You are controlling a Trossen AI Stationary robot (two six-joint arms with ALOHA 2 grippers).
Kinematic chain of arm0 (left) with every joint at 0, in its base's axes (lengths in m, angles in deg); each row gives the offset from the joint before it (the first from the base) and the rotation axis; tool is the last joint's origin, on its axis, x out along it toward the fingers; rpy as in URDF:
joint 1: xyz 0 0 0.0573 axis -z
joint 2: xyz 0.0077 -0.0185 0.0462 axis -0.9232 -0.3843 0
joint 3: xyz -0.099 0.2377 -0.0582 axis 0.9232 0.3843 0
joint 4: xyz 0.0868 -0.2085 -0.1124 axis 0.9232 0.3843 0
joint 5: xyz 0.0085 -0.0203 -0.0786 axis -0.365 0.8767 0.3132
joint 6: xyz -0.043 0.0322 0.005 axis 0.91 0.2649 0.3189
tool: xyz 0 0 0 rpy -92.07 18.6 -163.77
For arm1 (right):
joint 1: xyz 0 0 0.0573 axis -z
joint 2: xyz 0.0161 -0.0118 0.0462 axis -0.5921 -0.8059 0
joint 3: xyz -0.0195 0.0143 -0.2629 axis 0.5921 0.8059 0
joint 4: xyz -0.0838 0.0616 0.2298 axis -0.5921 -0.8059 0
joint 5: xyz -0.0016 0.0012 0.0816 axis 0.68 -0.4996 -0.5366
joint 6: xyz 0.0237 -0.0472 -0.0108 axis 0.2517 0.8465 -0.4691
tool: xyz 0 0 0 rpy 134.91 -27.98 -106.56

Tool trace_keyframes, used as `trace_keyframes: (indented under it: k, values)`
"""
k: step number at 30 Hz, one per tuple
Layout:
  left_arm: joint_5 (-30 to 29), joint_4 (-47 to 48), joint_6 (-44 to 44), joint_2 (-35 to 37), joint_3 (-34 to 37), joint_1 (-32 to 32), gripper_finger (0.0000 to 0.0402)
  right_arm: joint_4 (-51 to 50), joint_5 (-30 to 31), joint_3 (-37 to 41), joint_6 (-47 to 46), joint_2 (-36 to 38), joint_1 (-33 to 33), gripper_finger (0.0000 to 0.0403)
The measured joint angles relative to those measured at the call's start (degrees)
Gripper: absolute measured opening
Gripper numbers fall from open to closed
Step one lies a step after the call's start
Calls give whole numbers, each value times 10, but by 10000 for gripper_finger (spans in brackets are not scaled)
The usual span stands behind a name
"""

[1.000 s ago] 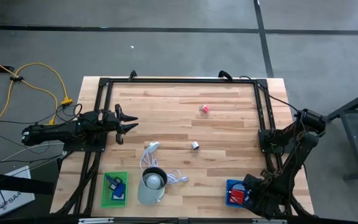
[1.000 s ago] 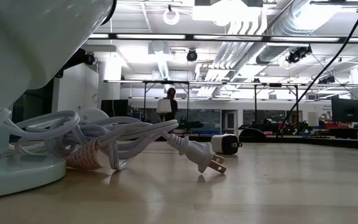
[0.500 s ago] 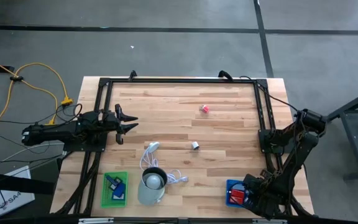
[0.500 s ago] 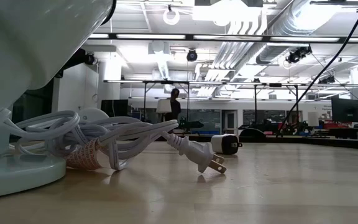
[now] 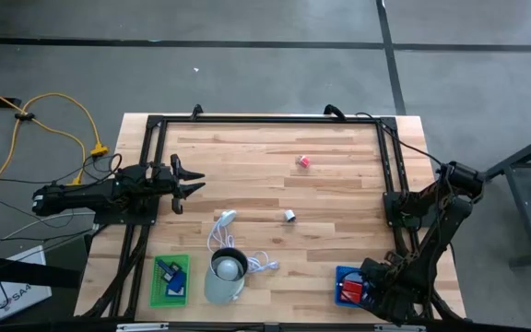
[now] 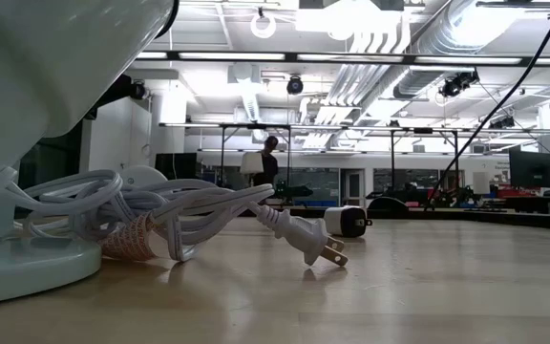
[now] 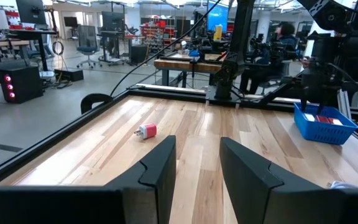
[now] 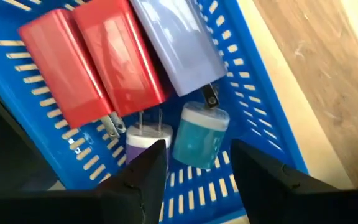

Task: Pick & Place Office items
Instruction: Put the pink charger adapter into the blue basket

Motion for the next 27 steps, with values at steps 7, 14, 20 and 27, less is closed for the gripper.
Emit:
trace_keyframes:
  k: [7,14,20,27]
  values:
    - [0,0,0,0,0,0,120,-21,-2,0,10,25,0,164]
    - [0,0,0,0,0,0,120,-44,9,0,12,77,14,164]
    - [0,0,0,0,0,0,120,-51,32,0,26,104,26,164]
    - [0,0,0,0,0,0,120,-53,33,0,49,104,45,164]
